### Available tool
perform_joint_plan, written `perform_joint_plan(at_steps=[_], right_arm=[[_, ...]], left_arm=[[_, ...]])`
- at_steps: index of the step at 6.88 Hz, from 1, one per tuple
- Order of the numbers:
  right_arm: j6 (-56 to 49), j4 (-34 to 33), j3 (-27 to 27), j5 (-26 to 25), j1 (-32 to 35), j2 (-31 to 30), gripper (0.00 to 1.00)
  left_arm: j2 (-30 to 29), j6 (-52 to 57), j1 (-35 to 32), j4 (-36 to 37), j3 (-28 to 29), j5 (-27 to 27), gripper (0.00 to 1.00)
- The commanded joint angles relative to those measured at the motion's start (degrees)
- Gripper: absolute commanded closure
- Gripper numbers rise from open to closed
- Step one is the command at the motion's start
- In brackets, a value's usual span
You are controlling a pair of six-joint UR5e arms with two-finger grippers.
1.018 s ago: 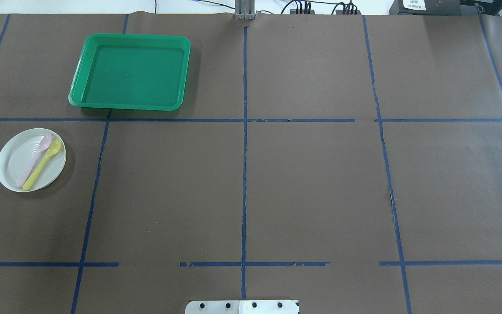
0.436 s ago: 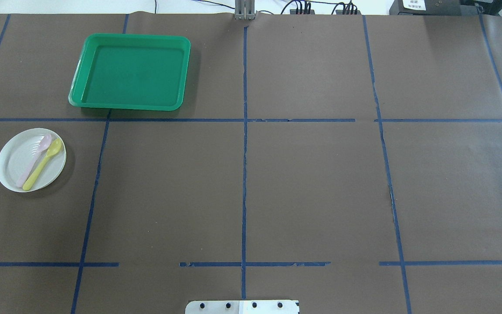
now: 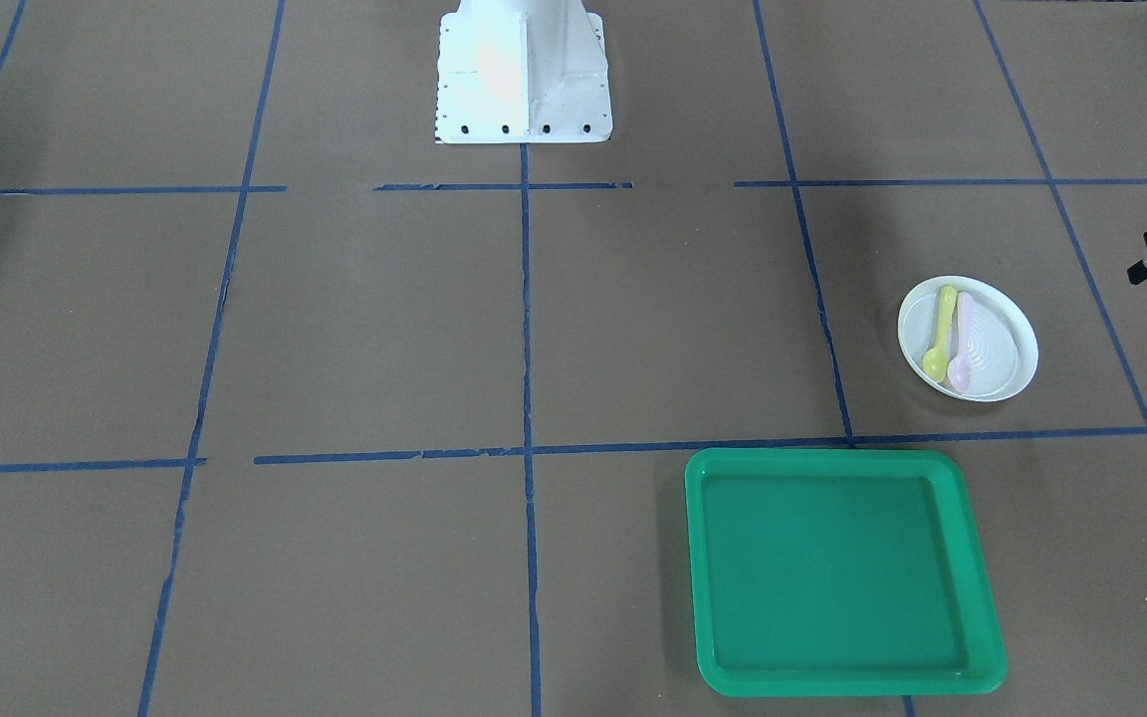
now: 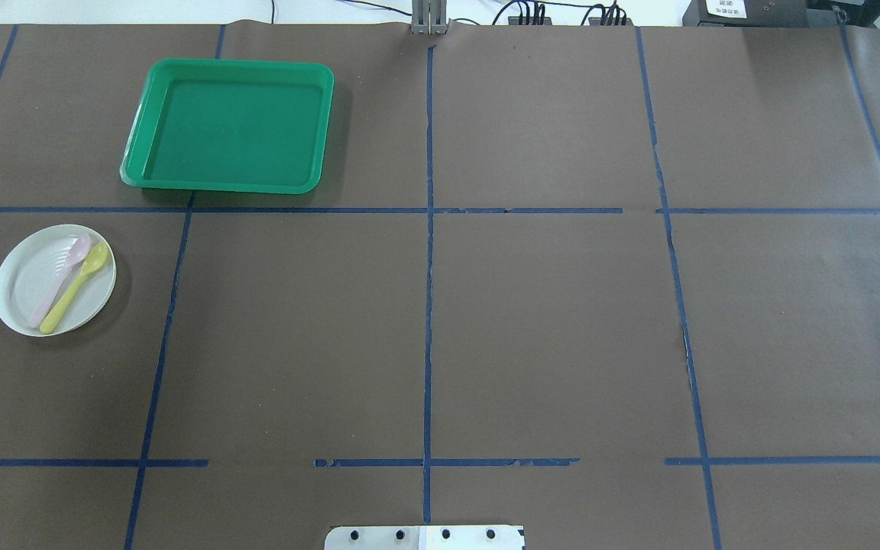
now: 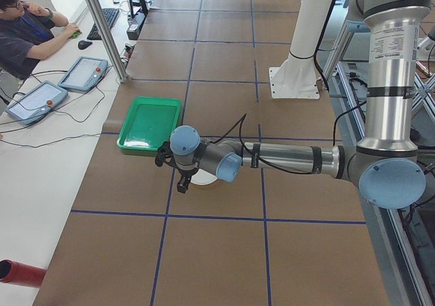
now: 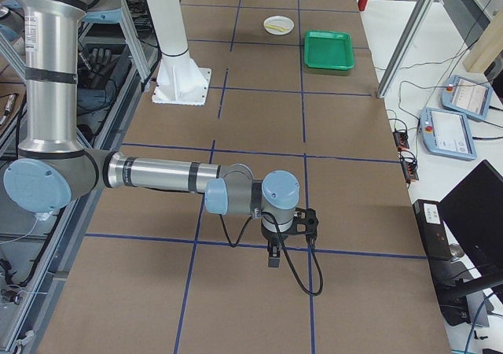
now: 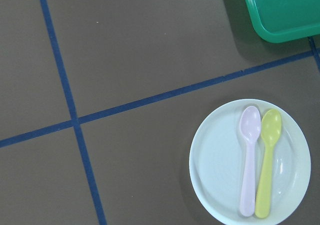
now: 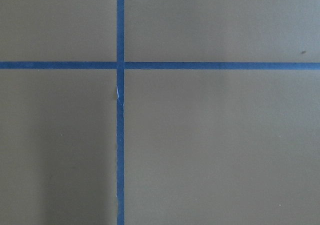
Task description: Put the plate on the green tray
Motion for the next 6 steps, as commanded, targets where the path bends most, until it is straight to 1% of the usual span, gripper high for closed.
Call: perform_joint_plan(at_steps=[1, 2, 4, 6], right_arm=[[0.0, 0.1, 0.0, 0.0, 0.0, 0.0, 0.00], [0.0, 0.1, 0.0, 0.0, 0.0, 0.0, 0.00], [0.0, 0.1, 0.0, 0.0, 0.0, 0.0, 0.00], [0.0, 0.1, 0.0, 0.0, 0.0, 0.1, 0.00]], left_arm=[[-0.1, -17.8, 8.6, -22.6, 10.4, 9.1, 0.00], [-0.1, -23.6, 11.8, -25.4, 10.9, 12.5, 0.00], [-0.4, -26.1, 14.1, -25.7, 10.7, 12.7, 0.00], [-0.6, -26.2, 16.0, -25.7, 10.9, 12.7, 0.00]])
